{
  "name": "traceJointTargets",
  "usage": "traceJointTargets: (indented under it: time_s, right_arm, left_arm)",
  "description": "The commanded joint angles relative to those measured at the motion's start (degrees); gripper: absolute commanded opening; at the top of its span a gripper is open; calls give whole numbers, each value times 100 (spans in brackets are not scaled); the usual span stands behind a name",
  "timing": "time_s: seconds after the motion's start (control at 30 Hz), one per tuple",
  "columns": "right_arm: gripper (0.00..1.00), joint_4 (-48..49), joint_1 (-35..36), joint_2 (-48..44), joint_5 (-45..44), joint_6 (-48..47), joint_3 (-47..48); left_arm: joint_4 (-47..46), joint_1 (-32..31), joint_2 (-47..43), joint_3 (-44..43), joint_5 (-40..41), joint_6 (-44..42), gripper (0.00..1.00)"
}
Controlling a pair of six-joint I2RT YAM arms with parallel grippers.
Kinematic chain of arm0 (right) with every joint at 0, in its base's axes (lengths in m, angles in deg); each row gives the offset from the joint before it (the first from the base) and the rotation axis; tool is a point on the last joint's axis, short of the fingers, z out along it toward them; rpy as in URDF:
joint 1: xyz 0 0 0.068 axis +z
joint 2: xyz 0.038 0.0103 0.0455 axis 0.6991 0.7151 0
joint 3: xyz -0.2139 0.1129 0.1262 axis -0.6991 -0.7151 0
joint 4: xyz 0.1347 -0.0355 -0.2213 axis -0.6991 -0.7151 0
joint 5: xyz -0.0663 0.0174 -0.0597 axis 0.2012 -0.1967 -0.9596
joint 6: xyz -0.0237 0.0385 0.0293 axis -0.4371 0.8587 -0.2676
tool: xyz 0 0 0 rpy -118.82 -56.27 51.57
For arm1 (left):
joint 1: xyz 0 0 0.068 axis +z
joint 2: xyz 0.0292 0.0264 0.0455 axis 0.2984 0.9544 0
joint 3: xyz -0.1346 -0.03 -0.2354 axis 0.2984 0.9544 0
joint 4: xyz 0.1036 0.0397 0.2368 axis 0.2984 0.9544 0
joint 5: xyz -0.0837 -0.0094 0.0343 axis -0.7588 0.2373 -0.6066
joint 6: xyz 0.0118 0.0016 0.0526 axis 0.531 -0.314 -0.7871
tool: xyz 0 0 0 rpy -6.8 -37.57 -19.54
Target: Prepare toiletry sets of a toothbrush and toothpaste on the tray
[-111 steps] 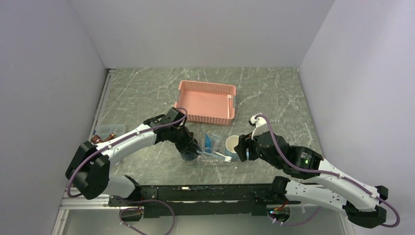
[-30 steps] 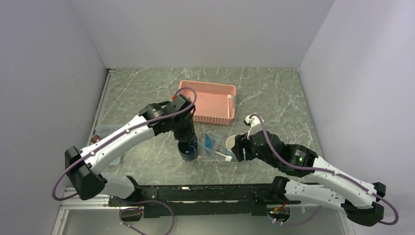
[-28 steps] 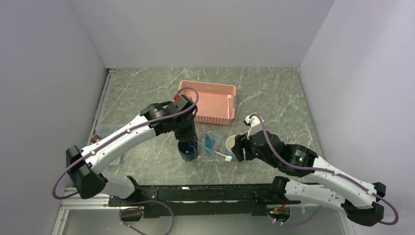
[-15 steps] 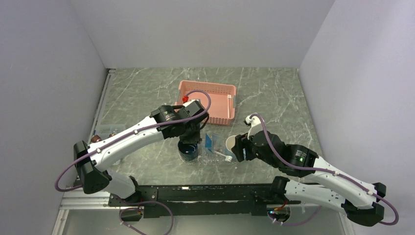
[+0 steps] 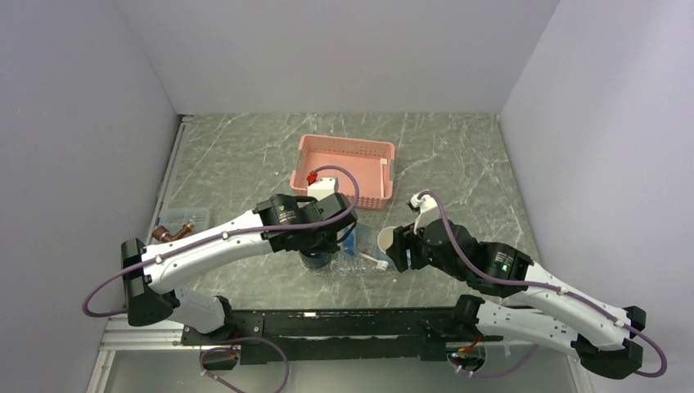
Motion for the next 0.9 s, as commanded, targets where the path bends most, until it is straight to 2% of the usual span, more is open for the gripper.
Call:
traceJointTargets:
  time_s: [0.0,0.47,0.87]
  right_arm:
    - [64,207,-16,-78,82,126,-42]
    - [64,78,-13,-162,157,248,-94]
    - [63,91,-13,-171,210,307,-130]
  left_arm:
    - [-58,-230,-190,98,493,302,0]
    - [-31,-793,64,143,1026,608,0]
    - [136,-1016,305,252,1436,865,0]
